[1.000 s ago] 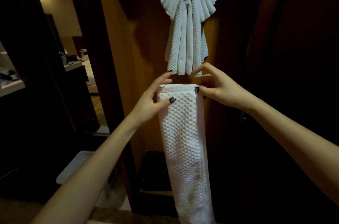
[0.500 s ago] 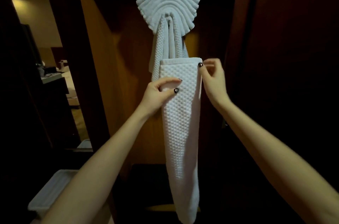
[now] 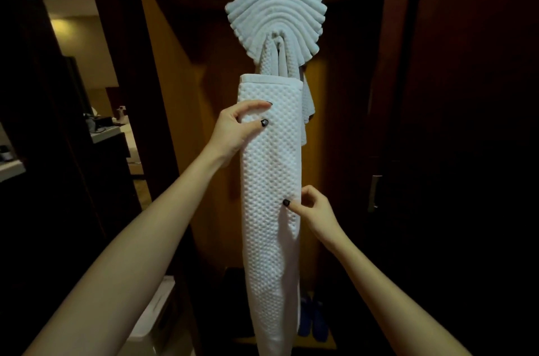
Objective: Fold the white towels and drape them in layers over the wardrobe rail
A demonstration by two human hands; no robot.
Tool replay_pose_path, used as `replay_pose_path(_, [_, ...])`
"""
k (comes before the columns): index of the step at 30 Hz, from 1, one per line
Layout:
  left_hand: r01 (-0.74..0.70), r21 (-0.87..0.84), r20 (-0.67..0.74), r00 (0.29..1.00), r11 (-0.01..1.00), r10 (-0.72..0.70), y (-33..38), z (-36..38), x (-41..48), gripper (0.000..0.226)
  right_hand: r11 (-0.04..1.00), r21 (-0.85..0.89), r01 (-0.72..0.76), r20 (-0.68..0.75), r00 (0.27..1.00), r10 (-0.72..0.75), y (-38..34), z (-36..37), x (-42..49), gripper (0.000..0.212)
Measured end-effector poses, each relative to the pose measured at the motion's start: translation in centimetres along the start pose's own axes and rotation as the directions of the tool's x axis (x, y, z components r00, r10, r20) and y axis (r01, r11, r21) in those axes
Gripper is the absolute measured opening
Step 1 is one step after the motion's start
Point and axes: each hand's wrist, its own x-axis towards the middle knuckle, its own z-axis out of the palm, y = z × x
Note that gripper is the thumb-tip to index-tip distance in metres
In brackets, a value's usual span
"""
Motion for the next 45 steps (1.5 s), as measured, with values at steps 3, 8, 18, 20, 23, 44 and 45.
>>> replay_pose_path(3, [-0.017,0.031,-0.021,1.0,0.999,0.018,0.6,-1.2,0.1,0.036,0.999,-0.02,0.028,-0.039,0.999,-0.029,0.2,0.5,-0.2,0.023])
replay_pose_path(8, [-0.022,0.033,-0.031,0.999,0.999,0.023,1.5,-2.0,0.5,0.035,0.992,0.116,0.055,-0.038,0.998,-0.051,-0.7,0.9,0.0,0.022])
replay_pose_path(18, [0.039,-0.218,0.055,0.998,0.975,-0.028,3.3,-2.3,1.5,0.038,0.984,0.159,-0.078,0.231,0.972,0.04,-2.5,-0.9,0.5,0.022])
replay_pose_path(20, [0.034,-0.244,0.068,0.998,0.969,-0.018,3.7,-2.4,1.8,0.041,0.977,0.187,-0.1,0.288,0.957,0.043,-3.4,-1.1,0.6,0.023])
replay_pose_path(23, [0.056,-0.276,0.045,0.998,0.959,-0.045,4.1,-2.9,2.3,0.04,0.993,0.116,-0.017,0.275,0.961,-0.015,-4.1,-1.1,0.6,0.042])
replay_pose_path(44, [0.567,-0.419,0.245,0.822,0.709,-0.513,-6.9,1.0,-11.3,0.066,0.993,0.113,-0.034,-0.188,0.981,0.055,-3.6,1.9,2.0,0.01])
replay_pose_path(45, [0.559,-0.431,0.232,0.827,0.708,-0.512,-7.4,1.3,-12.0,0.07,0.993,0.108,-0.054,-0.197,0.978,0.075,-3.5,1.8,2.1,0.012])
